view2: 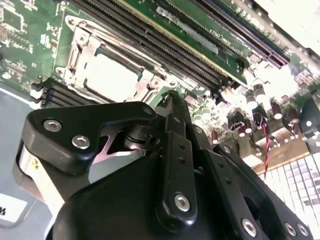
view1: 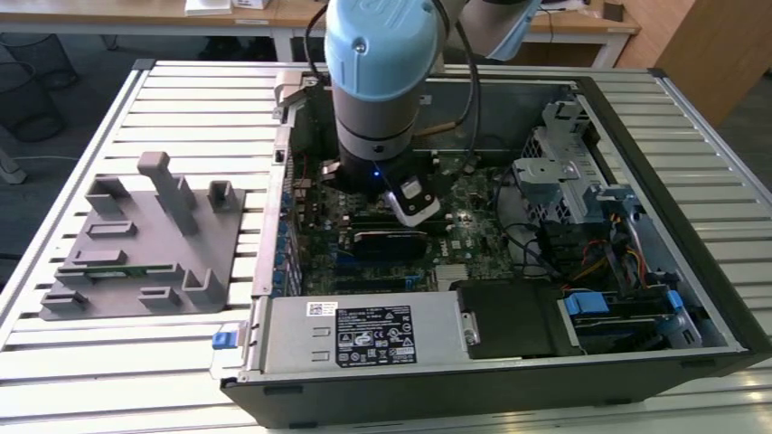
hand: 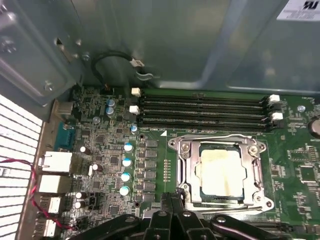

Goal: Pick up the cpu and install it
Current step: 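Install the second cpu locking lever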

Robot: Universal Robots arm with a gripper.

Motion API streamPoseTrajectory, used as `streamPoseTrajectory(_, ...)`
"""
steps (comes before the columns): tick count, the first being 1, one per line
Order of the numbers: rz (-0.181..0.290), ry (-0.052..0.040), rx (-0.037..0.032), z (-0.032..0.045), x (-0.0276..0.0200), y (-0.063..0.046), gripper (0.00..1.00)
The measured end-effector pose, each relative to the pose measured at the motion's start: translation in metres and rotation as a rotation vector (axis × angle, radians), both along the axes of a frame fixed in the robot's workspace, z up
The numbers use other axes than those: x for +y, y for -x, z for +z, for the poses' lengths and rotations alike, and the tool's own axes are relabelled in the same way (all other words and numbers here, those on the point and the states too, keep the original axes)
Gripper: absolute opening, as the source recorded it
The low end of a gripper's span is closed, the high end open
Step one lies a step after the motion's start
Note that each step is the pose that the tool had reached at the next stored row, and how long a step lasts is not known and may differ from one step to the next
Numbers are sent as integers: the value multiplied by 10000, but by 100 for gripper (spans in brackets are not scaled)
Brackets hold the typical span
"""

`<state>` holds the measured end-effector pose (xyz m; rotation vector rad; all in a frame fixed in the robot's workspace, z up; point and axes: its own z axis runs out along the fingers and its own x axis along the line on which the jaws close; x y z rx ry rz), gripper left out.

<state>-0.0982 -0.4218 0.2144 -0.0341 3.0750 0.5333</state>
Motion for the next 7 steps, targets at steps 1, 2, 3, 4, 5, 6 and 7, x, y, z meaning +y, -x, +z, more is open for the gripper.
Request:
streamPoseTrajectory(1, 0, -1, -1, 20, 0, 0, 11)
streamPoseTrajectory(2, 0, 1, 0, 44, 0, 0, 11)
streamPoseTrajectory(3, 0, 2, 1, 69, 0, 0, 11)
streamPoseTrajectory(4, 0, 0, 0, 95, 0, 0, 11)
streamPoseTrajectory(5, 0, -1, -1, 121, 0, 0, 11)
streamPoseTrajectory(6, 0, 0, 0, 148, 0, 0, 11)
streamPoseTrajectory(7, 0, 0, 0, 169, 0, 0, 11)
